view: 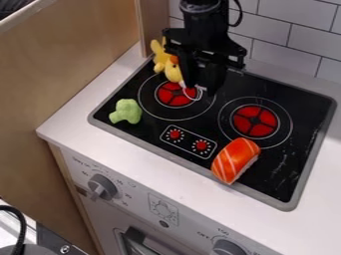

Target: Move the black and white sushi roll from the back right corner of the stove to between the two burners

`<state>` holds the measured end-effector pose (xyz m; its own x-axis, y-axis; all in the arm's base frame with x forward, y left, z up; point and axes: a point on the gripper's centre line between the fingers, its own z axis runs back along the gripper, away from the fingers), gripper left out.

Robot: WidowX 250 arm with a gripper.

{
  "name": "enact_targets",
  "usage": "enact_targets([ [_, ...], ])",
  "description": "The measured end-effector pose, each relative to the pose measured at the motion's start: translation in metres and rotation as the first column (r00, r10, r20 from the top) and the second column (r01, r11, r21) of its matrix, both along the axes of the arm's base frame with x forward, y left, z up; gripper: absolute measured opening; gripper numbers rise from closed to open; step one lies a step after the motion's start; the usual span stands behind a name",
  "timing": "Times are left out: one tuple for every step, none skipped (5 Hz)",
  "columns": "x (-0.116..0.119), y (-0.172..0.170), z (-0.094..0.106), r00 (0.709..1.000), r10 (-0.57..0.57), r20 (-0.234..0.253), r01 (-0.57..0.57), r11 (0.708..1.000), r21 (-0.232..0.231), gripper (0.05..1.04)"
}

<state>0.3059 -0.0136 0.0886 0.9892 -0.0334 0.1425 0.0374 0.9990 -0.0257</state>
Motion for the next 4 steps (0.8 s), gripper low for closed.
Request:
enact_targets([
  [-0.002, -0.001, -0.012, 1.000, 0.000, -0.017, 0.000, 1.000, 0.014, 0.396],
  [-0.004, 0.000, -0.015, 1.000, -0.001, -0.023, 0.002, 1.000, 0.019, 0.396],
  [-0.008, 0.001, -0.025, 0.999, 0.000, -0.040, 0.002, 0.999, 0.042, 0.446],
  [-0.007, 0.002, -0.031, 0.999, 0.015, -0.042, -0.013, 0.999, 0.053, 0.749],
])
